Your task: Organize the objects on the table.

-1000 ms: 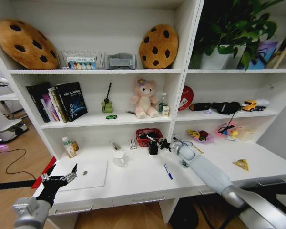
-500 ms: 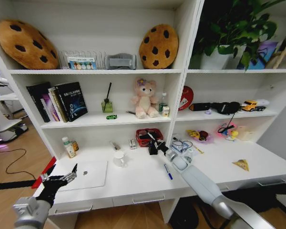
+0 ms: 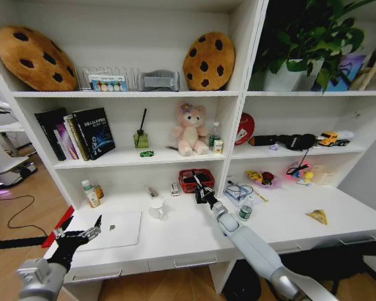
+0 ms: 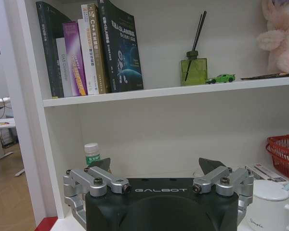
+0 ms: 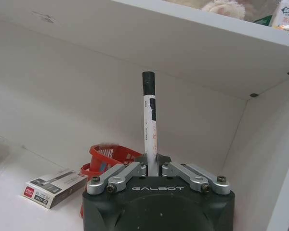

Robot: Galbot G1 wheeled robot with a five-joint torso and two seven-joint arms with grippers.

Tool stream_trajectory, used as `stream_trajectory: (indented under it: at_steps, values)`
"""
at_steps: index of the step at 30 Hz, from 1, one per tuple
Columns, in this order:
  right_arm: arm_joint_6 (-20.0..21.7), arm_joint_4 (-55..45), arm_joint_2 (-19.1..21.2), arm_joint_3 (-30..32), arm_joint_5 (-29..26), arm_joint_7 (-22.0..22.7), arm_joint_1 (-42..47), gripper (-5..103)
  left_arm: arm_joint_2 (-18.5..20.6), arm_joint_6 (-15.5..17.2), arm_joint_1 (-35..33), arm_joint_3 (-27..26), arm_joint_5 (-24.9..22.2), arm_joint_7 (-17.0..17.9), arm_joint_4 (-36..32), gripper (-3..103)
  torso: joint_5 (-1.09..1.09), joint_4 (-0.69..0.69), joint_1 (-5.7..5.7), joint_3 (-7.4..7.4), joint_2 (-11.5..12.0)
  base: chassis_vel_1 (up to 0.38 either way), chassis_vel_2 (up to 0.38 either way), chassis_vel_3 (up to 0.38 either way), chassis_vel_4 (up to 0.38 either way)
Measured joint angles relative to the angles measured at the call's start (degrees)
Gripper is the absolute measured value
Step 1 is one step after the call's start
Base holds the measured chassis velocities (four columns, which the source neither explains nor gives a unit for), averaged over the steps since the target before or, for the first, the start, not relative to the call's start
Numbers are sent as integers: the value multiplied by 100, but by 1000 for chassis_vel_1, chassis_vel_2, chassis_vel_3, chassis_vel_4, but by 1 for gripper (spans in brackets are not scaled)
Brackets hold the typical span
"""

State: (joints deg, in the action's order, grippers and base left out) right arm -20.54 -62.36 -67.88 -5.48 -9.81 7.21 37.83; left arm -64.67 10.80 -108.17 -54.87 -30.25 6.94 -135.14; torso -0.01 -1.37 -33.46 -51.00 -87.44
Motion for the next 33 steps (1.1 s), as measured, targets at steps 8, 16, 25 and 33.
stream_trajectory:
  at_steps: [8, 16, 25, 33]
  values:
    - [-107, 73, -118, 150, -75, 147, 107, 9, 0, 0, 0, 0, 0, 0, 0, 100, 1, 0, 0, 0, 0, 0, 0, 0, 0]
    - [-154, 241, -173, 58, -216, 131, 20, 9, 0, 0, 0, 0, 0, 0, 0, 100, 1, 0, 0, 0, 0, 0, 0, 0, 0]
    - [-135, 307, -112, -39, -238, 99, -157, 38, 0, 0, 0, 0, 0, 0, 0, 100, 0, 0, 0, 0, 0, 0, 0, 0, 0]
    - [-130, 286, -71, -33, -237, 107, -135, 60, 0, 0, 0, 0, 0, 0, 0, 100, 1, 0, 0, 0, 0, 0, 0, 0, 0]
